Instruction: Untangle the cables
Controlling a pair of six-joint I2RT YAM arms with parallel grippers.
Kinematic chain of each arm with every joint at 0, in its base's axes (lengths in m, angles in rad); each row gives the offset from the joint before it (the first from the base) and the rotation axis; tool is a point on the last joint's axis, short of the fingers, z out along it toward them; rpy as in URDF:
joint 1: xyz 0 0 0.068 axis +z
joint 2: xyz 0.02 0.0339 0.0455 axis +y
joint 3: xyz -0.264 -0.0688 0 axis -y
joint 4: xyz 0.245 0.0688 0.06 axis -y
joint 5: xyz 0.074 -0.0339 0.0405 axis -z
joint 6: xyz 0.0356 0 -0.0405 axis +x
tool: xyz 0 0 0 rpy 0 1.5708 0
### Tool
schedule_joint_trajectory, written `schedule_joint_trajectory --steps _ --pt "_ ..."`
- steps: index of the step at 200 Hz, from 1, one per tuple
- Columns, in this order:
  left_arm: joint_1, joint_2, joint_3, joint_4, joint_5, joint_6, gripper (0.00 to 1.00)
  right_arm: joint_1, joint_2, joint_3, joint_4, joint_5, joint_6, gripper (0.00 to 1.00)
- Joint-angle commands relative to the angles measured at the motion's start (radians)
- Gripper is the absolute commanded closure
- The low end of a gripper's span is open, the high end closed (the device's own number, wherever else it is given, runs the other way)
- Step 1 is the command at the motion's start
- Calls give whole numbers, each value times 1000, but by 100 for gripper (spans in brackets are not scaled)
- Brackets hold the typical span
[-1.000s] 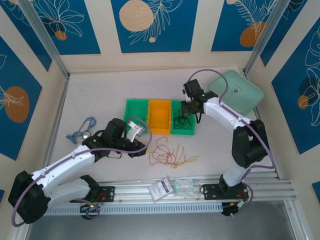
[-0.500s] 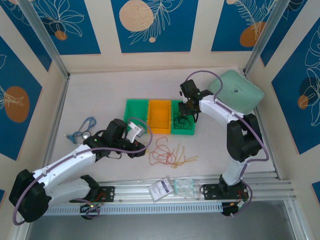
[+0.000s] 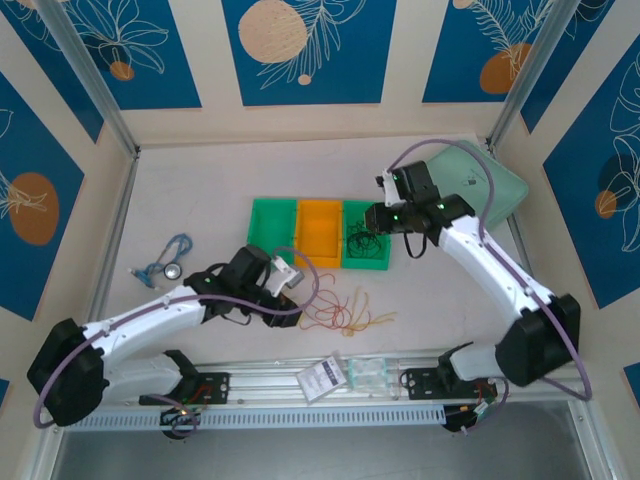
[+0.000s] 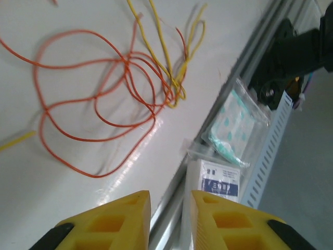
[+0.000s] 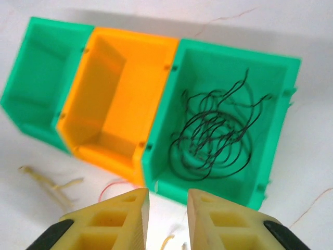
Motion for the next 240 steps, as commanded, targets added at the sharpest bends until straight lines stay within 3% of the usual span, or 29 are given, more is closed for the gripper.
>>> schedule_joint_trajectory --steps 1,46,70,111,154,240 --pt "-50 40 13 2 36 0 74 20 -49 -79 -53 -128 60 74" --pt "-136 165 76 -85 -73 53 72 75 -131 -157 -79 -126 90 74" --pt "-158 222 106 -82 -99 77 66 77 -150 -177 -66 -127 96 74" --pt "-162 302 144 -87 -176 117 54 78 -167 -177 -51 -137 87 74" --pt "-162 350 163 -78 -267 142 53 77 -178 -181 -36 -142 74 74" --pt "-162 413 176 -13 -237 158 53 71 -173 -191 -17 -155 73 74"
